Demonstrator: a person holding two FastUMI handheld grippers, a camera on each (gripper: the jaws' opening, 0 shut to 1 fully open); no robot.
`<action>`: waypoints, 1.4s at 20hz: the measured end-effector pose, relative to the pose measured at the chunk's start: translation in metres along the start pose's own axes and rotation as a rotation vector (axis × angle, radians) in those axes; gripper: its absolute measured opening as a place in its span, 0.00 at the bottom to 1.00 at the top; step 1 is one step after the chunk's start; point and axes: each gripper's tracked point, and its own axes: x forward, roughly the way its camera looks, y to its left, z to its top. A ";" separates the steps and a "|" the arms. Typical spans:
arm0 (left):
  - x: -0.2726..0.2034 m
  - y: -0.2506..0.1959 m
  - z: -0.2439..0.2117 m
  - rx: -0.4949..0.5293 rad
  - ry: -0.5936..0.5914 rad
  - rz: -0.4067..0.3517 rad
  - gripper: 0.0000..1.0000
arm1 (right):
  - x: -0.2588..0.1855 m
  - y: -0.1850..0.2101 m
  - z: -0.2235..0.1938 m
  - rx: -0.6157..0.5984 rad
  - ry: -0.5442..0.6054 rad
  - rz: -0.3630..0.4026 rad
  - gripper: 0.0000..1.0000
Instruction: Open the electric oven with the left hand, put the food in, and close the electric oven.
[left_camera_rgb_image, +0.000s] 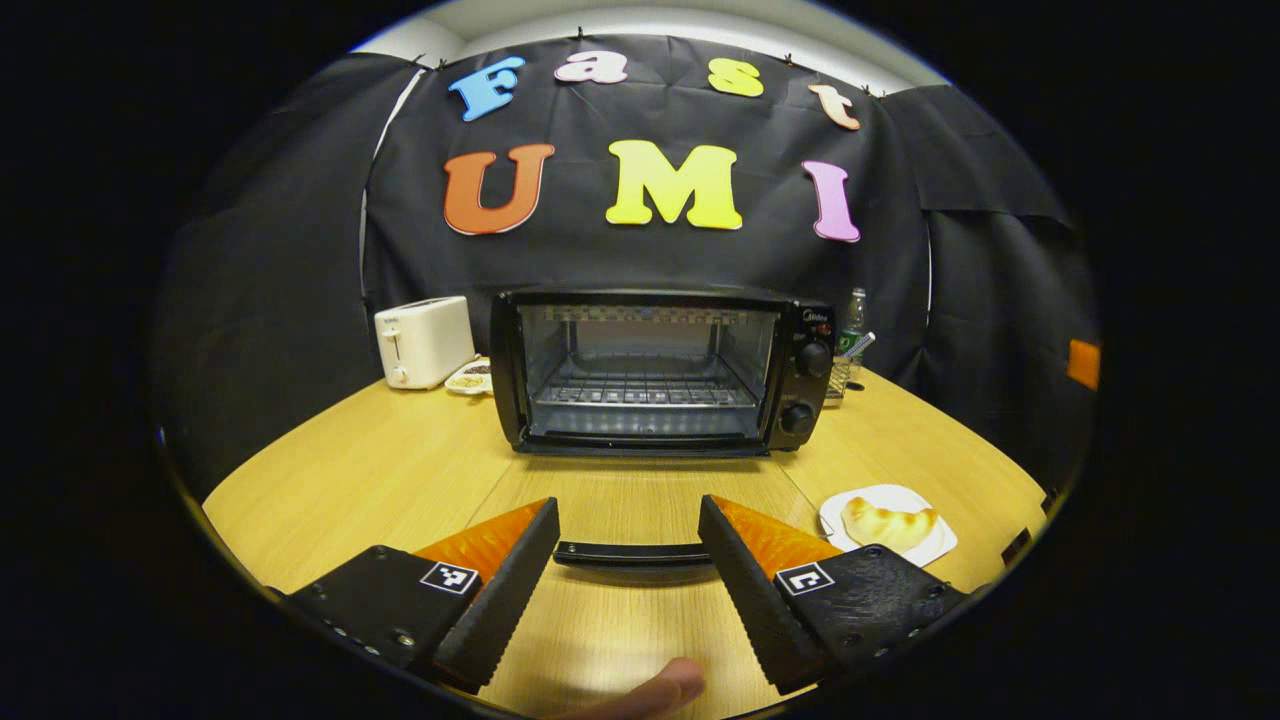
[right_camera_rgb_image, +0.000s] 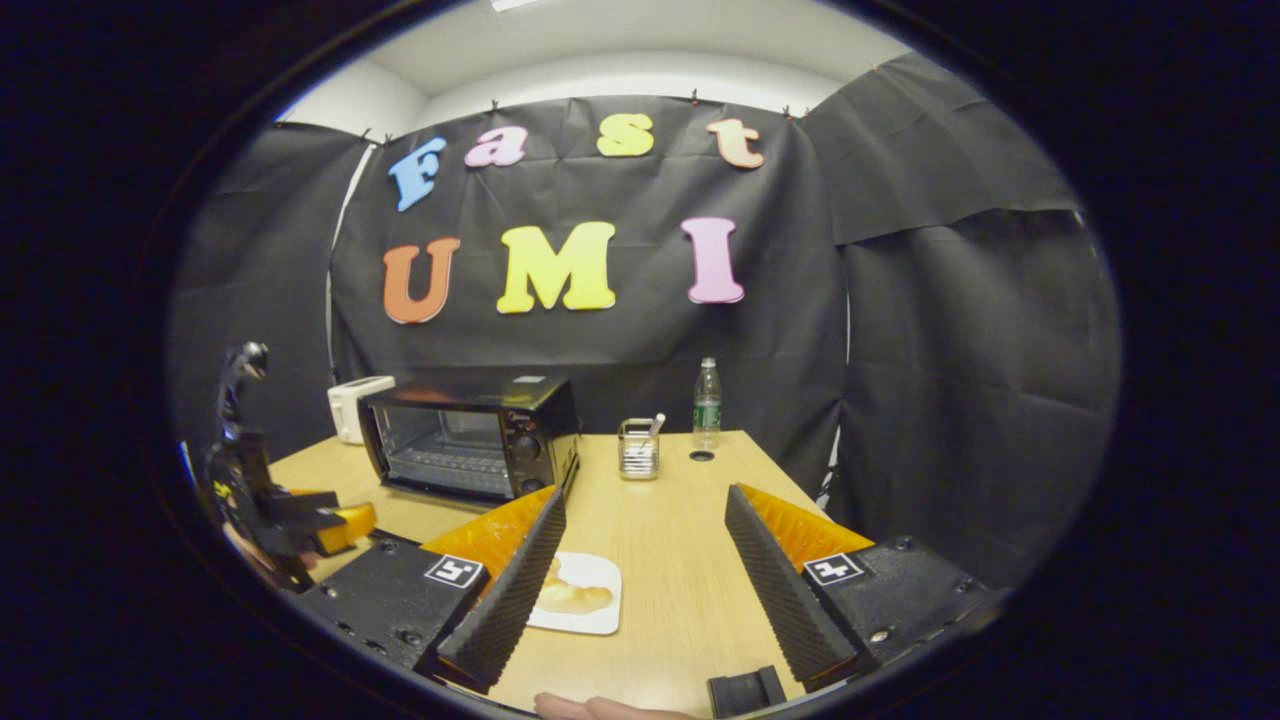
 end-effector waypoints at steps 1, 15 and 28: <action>-0.015 0.003 0.011 0.000 -0.022 0.000 0.93 | 0.006 0.005 -0.010 0.004 0.028 0.017 0.99; -0.227 0.014 0.156 0.025 -0.301 0.010 0.92 | 0.076 0.060 -0.096 0.007 0.228 0.240 0.99; -0.277 -0.009 0.159 0.023 -0.356 -0.150 0.92 | 0.097 0.100 -0.146 -0.029 0.334 0.205 0.94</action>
